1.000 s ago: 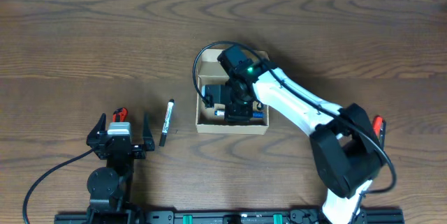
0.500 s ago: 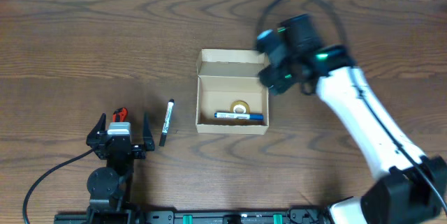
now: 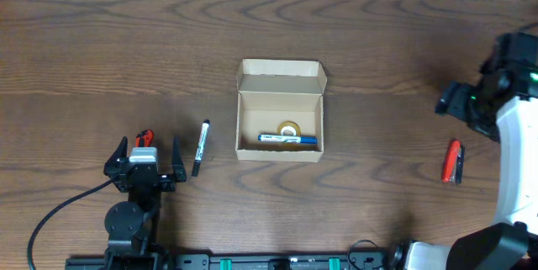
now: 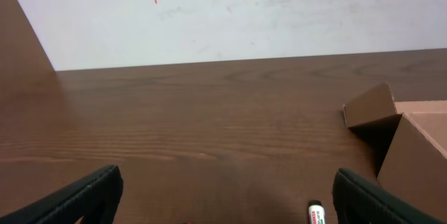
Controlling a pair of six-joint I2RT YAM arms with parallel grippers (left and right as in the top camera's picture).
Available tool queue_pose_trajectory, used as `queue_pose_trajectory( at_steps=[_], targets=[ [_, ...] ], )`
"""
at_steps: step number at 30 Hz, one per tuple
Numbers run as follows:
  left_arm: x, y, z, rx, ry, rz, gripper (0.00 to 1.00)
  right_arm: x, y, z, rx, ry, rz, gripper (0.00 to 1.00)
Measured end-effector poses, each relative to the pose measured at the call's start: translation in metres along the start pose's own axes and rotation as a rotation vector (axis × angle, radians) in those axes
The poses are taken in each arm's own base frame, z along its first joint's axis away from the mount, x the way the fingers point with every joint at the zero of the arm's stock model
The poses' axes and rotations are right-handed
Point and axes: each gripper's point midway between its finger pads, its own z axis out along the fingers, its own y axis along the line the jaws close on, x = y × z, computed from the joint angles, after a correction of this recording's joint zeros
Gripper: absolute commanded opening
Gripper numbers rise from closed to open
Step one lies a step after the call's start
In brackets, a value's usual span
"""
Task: Pack container
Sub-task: 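Move right gripper to red stapler and grasp it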
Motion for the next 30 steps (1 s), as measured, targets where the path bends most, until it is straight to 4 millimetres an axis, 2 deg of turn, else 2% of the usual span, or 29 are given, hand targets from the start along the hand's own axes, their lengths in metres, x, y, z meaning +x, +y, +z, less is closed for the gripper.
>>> queue_pose_trajectory(
  at_steps=[3,7,12,15,20,30],
  targets=[
    [0.000,0.000,0.000,0.000,0.000,0.000,0.95,0.007,-0.027,0.015,0.030,0.037,0.089,0.99],
    [0.000,0.000,0.000,0.000,0.000,0.000,0.95,0.019,-0.050,0.040,0.043,0.070,0.173,0.98],
    [0.000,0.000,0.000,0.000,0.000,0.000,0.95,0.050,-0.058,0.083,0.025,0.131,0.206,0.97],
    [0.000,0.000,0.000,0.000,0.000,0.000,0.95,0.060,-0.053,0.098,0.001,0.146,0.200,0.97],
    [0.000,0.000,0.000,0.000,0.000,0.000,0.95,0.057,-0.048,0.108,-0.027,0.110,0.192,0.96],
    [0.000,0.000,0.000,0.000,0.000,0.000,0.95,0.035,-0.046,0.115,-0.042,0.028,0.178,0.96]
  ],
)
